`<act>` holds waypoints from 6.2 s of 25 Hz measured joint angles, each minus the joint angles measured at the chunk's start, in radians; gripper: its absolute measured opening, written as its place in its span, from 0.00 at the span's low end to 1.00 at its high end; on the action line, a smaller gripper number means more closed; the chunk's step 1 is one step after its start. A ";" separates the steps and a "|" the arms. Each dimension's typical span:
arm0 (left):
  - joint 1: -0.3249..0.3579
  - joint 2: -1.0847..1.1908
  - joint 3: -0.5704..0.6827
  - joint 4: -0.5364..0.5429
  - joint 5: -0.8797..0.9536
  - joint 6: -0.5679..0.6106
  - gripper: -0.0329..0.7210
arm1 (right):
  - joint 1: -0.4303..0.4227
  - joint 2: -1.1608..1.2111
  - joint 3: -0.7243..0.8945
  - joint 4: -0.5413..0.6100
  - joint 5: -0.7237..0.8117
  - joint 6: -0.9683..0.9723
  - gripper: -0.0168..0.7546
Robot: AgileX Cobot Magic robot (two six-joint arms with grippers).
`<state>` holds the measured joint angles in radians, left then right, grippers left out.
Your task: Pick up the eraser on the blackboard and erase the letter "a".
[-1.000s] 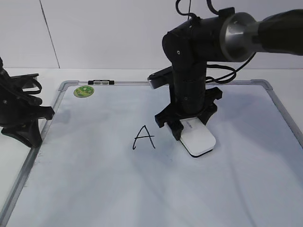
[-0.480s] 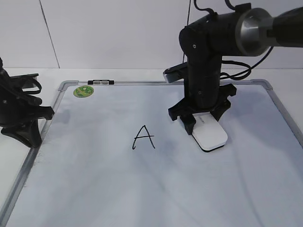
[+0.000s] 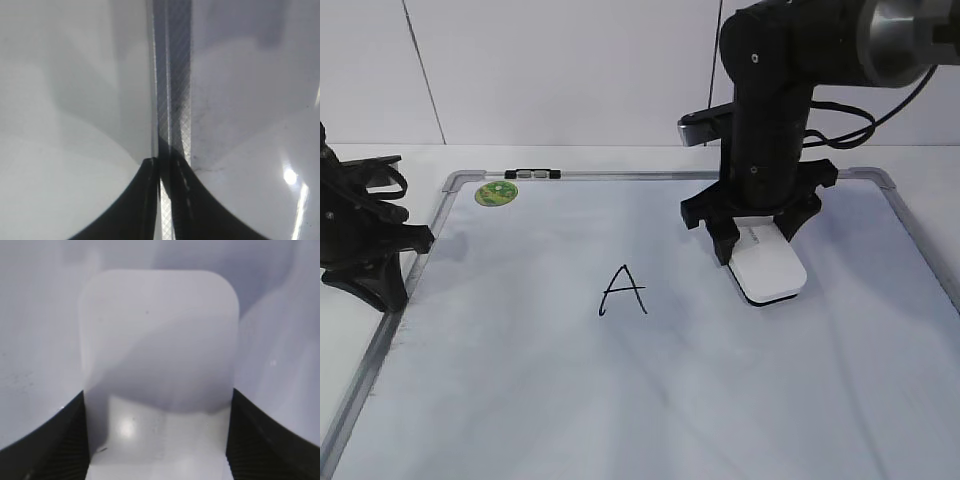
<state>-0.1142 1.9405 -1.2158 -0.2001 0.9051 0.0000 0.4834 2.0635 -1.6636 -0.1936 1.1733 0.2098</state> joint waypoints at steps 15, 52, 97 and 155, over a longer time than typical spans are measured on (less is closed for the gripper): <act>0.000 0.000 0.000 0.005 0.000 0.000 0.12 | -0.150 -0.069 0.000 0.063 0.046 -0.013 0.72; 0.000 0.000 0.000 0.006 0.000 0.000 0.12 | -0.460 -0.144 0.221 0.066 -0.080 -0.184 0.72; 0.000 0.000 0.000 0.008 -0.003 0.000 0.12 | -0.466 -0.064 0.223 0.010 -0.110 -0.142 0.72; 0.002 -0.022 0.004 0.079 0.025 0.000 0.56 | -0.466 -0.353 0.116 0.194 0.030 -0.236 0.79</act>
<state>-0.1122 1.9189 -1.2123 -0.1211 0.9297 0.0000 0.0174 1.7104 -1.5477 0.0000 1.2034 -0.0257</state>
